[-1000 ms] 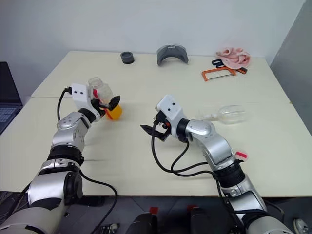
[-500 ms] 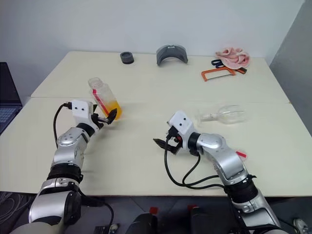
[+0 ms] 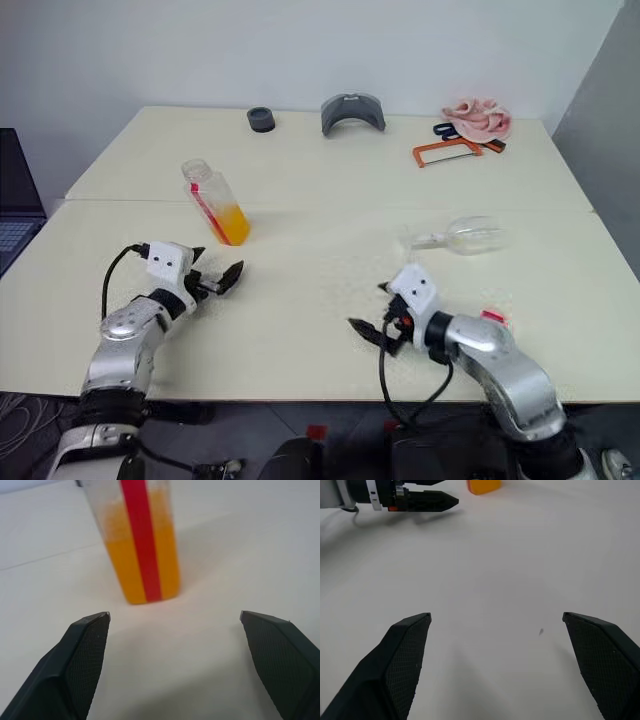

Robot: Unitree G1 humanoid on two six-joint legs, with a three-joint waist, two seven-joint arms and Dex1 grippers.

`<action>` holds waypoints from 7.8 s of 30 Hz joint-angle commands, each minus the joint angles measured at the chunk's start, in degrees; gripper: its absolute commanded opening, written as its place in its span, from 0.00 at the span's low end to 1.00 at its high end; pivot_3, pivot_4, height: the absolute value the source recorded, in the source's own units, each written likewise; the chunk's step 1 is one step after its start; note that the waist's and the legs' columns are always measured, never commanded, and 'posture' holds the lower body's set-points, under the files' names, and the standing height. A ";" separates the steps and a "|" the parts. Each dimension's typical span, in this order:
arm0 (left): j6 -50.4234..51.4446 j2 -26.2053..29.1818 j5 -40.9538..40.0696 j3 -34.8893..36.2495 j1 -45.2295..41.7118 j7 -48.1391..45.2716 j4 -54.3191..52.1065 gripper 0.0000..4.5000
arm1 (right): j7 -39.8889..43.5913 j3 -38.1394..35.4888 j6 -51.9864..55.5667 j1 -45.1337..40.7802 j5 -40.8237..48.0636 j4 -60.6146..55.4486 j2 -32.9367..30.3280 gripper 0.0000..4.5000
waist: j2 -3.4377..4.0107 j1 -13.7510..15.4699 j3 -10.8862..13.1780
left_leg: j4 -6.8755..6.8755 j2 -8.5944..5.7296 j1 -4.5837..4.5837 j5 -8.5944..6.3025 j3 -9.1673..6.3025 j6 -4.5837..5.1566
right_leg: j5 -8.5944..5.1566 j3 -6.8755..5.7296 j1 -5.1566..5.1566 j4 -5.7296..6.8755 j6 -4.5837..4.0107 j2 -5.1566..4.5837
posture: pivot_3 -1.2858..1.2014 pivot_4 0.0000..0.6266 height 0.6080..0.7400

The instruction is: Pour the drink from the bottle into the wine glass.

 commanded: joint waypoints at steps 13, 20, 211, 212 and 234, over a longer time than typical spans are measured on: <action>13.09 4.80 -9.22 -10.89 -1.43 -23.40 -20.74 0.99 | -36.56 -43.52 13.50 -17.73 23.59 20.08 31.20 1.00 | 0.10 -0.02 0.03 | -0.07 0.04 0.12 0.02 0.19 -0.02 | 0.00 0.08 0.01 0.10 -0.01 0.14 | 0.52 0.24 1.00; 15.34 6.35 -10.35 -12.63 -4.33 -28.70 -21.47 0.99 | -41.75 -47.53 5.94 -25.85 28.66 31.93 31.49 1.00 | 0.31 -0.41 0.09 | -0.16 0.06 0.20 0.01 0.36 0.00 | -0.01 0.20 0.00 0.10 -0.02 0.17 | 0.52 0.24 1.00; -5.89 1.53 -1.63 -0.22 -28.88 -6.91 21.57 0.37 | 5.38 -0.95 -10.42 -16.27 5.34 -1.81 -1.71 1.00 | 0.21 1.17 0.13 | -0.82 0.05 0.71 0.04 0.24 0.00 | -0.01 -0.20 0.58 -0.84 -0.04 0.01 | 0.52 0.24 1.00; -5.90 1.28 -1.41 -0.62 -28.67 -6.97 20.01 0.37 | 5.20 -1.25 -10.54 -16.15 5.40 -1.94 -1.72 1.00 | 0.20 1.18 0.13 | -0.81 0.06 0.68 0.04 0.22 0.00 | -0.01 -0.20 0.58 -0.84 -0.04 0.00 | 0.52 0.24 1.00; -39.56 4.52 28.70 -20.42 -42.42 6.10 19.96 0.37 | -4.06 -6.72 -11.58 -13.64 5.90 -1.22 0.32 1.00 | 0.17 0.81 0.13 | -0.71 -0.04 0.00 0.19 0.29 -0.25 | 0.01 -0.10 -0.03 -0.77 -0.03 0.05 | 0.52 0.24 1.00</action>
